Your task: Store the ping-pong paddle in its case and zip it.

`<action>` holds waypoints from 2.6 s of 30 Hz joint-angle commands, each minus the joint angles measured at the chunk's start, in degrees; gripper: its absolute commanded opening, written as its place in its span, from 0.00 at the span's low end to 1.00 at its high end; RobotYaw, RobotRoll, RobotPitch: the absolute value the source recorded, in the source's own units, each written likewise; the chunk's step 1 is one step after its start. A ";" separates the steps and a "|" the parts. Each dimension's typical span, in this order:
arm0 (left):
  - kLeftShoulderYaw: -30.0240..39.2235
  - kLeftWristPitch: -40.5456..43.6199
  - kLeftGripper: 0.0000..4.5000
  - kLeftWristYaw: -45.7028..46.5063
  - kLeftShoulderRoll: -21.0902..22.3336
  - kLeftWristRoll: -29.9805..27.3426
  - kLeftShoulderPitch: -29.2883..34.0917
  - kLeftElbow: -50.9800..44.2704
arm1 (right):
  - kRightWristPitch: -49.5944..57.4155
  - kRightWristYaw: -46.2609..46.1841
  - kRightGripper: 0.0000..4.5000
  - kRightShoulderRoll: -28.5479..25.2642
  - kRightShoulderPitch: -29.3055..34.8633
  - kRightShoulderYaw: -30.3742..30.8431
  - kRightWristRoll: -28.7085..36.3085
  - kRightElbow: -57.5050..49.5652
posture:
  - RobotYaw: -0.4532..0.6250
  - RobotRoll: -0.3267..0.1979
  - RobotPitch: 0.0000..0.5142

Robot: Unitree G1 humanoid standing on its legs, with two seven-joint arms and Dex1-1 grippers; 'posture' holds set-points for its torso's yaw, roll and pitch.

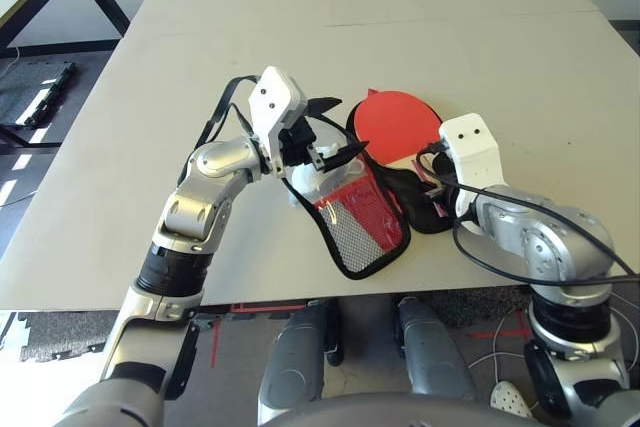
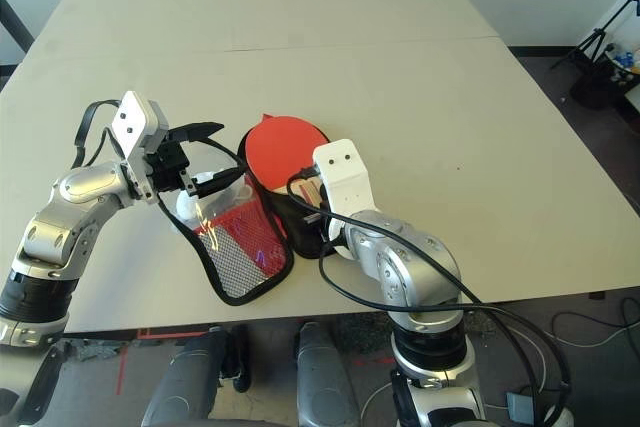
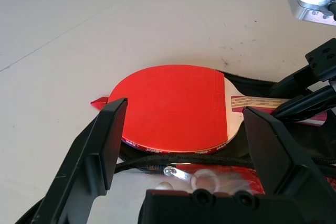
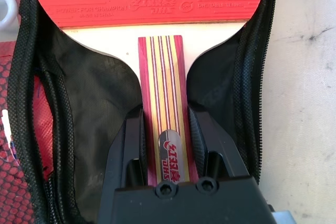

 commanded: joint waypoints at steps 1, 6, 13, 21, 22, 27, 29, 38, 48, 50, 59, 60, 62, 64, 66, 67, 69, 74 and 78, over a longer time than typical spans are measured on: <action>-1.20 -0.20 1.00 -0.36 -0.37 0.40 0.62 0.07 | 2.20 0.16 0.25 -0.49 2.26 0.95 2.75 0.93 | 0.35 0.62 0.44; -1.25 -0.27 1.00 -0.35 -0.47 0.52 0.54 0.17 | 2.20 -0.01 0.25 -1.83 3.16 0.45 5.23 0.44 | 0.35 0.62 0.45; -1.36 -0.06 1.00 -0.61 -0.17 0.49 1.11 -0.32 | 2.20 -1.33 0.42 -2.15 3.00 -0.15 7.96 0.67 | 0.35 0.62 0.47; -0.92 2.09 1.00 -1.85 1.64 -0.40 0.35 -2.57 | -9.82 5.40 0.95 -11.03 2.33 3.30 6.10 -6.50 | 0.36 0.62 0.48; -0.45 3.49 1.00 -2.21 2.35 -1.23 -0.49 -3.88 | -13.91 8.15 0.99 -13.87 3.50 3.34 6.23 -7.43 | 0.36 0.62 0.47; 3.29 11.52 1.00 -4.09 7.42 -6.37 -6.47 -9.01 | -29.12 17.95 0.99 -21.63 5.67 -1.11 6.03 -3.48 | 0.38 0.62 0.46; 5.29 14.18 1.00 -5.06 10.34 -8.28 -8.43 -9.77 | -32.62 20.45 0.99 -23.21 5.17 -2.29 5.68 -0.18 | 0.39 0.62 0.46; 15.09 16.42 1.00 -11.89 29.08 -9.30 -7.15 -2.96 | -43.44 25.07 0.99 -20.43 3.85 -8.92 7.05 12.81 | 0.44 0.62 0.45; 17.80 7.39 1.00 -18.06 39.43 -3.75 9.13 7.41 | -44.07 22.71 0.99 -13.97 -3.09 -16.49 10.23 23.33 | 0.46 0.62 0.45; 17.05 7.24 1.00 -18.04 38.21 -3.90 12.44 5.58 | -44.76 21.67 0.99 -12.13 -5.05 -19.50 11.96 25.45 | 0.45 0.62 0.45; 11.52 21.97 1.00 -16.80 32.02 -13.73 13.30 -12.84 | -48.81 23.72 0.99 -12.00 -7.65 -24.46 15.10 34.21 | 0.42 0.62 0.45; 11.46 24.12 1.00 -16.12 31.39 -15.43 12.47 -14.62 | -48.97 23.11 0.99 -12.43 -7.77 -24.57 14.57 35.29 | 0.42 0.62 0.45; 11.20 27.08 1.00 -15.13 30.58 -17.73 11.03 -17.00 | -47.80 22.58 0.99 -12.97 -8.09 -24.90 14.76 36.85 | 0.41 0.62 0.45; 9.27 30.46 1.00 -14.20 28.87 -20.74 7.68 -20.11 | -45.09 22.83 0.99 -13.78 -8.54 -25.63 16.32 38.78 | 0.41 0.62 0.45; 7.73 33.99 1.00 -11.78 24.21 -25.10 2.56 -21.96 | -43.56 24.06 0.99 -14.48 -8.52 -26.16 17.73 40.13 | 0.40 0.62 0.45; 6.91 35.17 1.00 -10.36 21.53 -26.63 0.11 -22.42 | -42.17 24.72 0.99 -14.64 -8.60 -26.70 18.97 40.84 | 0.40 0.62 0.45; 5.35 36.95 1.00 -8.03 16.94 -28.66 -3.32 -23.09 | -39.50 25.33 0.99 -14.92 -8.97 -27.74 21.12 42.41 | 0.39 0.62 0.45; -2.56 33.32 1.00 0.07 4.45 -23.66 -8.21 -21.52 | -37.30 24.73 0.99 -16.70 -9.65 -28.25 21.34 46.43 | 0.38 0.62 0.44; -9.17 27.78 1.00 6.19 -4.33 -16.17 -8.98 -16.95 | -36.68 26.01 0.99 -18.63 -10.36 -26.99 20.91 48.39 | 0.37 0.62 0.44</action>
